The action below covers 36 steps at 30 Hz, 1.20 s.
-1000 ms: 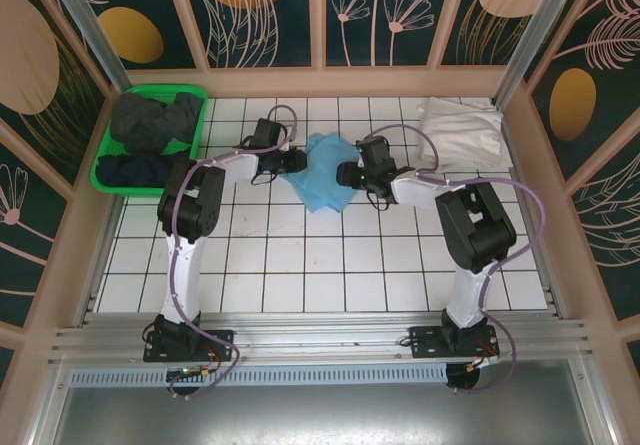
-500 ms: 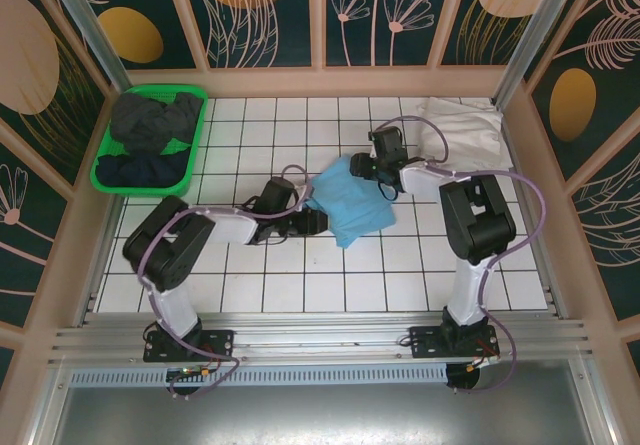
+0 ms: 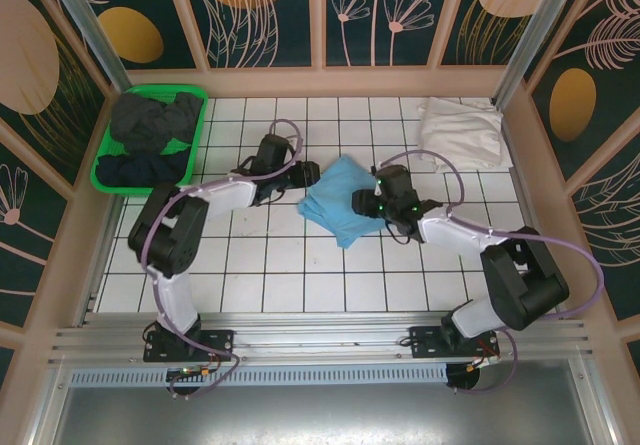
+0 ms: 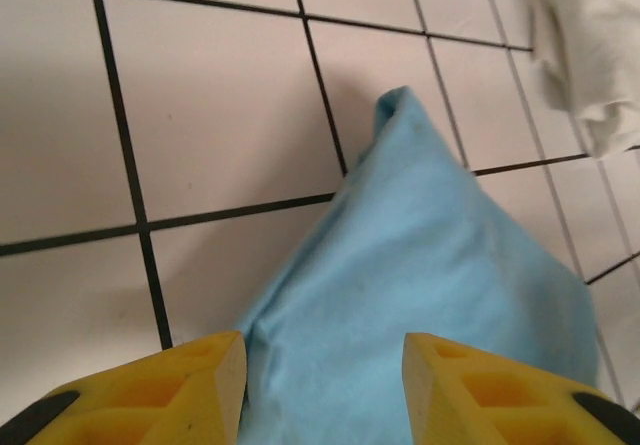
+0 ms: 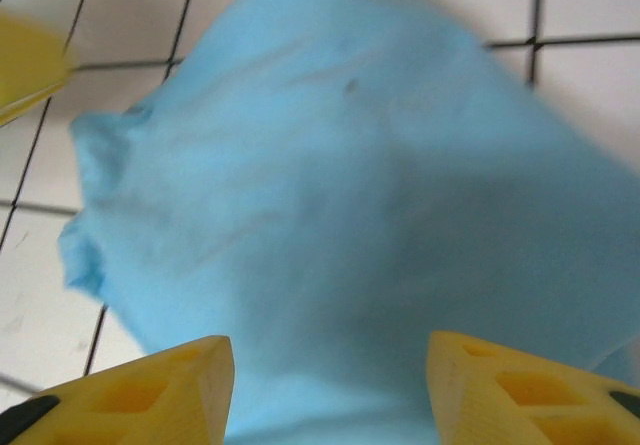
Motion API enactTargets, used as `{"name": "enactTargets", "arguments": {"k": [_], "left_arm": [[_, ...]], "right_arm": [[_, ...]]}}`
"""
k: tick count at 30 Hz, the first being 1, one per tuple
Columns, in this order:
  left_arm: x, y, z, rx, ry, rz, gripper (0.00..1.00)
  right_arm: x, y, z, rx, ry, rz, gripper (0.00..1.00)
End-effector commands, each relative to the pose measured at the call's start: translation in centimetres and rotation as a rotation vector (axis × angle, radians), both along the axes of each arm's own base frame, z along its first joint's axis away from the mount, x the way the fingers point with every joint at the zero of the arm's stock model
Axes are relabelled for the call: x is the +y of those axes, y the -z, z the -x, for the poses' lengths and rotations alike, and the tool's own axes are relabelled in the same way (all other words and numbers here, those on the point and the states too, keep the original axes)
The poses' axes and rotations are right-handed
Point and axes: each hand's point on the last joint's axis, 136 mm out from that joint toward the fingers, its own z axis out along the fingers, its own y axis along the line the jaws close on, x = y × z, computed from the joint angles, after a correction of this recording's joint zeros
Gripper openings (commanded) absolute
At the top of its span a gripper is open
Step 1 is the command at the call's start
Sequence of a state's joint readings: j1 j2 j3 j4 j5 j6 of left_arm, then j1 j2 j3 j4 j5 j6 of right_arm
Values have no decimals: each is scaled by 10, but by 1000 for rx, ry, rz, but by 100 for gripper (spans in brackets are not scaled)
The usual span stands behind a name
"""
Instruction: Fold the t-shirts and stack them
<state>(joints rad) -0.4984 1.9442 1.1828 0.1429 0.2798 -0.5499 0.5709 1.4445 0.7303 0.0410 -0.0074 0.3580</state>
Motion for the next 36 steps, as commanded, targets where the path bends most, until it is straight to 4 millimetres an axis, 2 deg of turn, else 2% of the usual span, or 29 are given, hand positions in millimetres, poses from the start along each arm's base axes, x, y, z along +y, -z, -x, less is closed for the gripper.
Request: {"name": "enactTargets", "arguments": {"k": [1,3,6,10,14,16,19,23,27,31,36], "left_arm": [[-12,24,2,59,84,-23,37],[-15,32,10,87,107,5,25],[-10,32,30,108,113,34,9],[-7,26,65,116,126,56,5],[-16,27,103,154,176,104,3],[-14,28,115,172,175,131,5],[-5,27,124,174,155,125,14],[2,8,118,118,134,90,28],[3,4,110,96,133,44,40],[4,13,109,108,139,15,41],[8,25,114,127,136,-7,43]], "right_arm": [[6,12,16,36,-2,2,54],[2,29,19,74,2,30,52],[-19,48,9,109,71,90,50],[-36,52,-13,114,112,81,49],[-36,37,-26,104,103,89,49],[-40,27,-26,83,120,95,49],[-44,15,-18,64,128,73,50],[-46,20,7,103,133,50,50],[-46,28,34,131,138,87,52],[-35,37,56,163,89,78,54],[-42,49,66,184,101,117,56]]}}
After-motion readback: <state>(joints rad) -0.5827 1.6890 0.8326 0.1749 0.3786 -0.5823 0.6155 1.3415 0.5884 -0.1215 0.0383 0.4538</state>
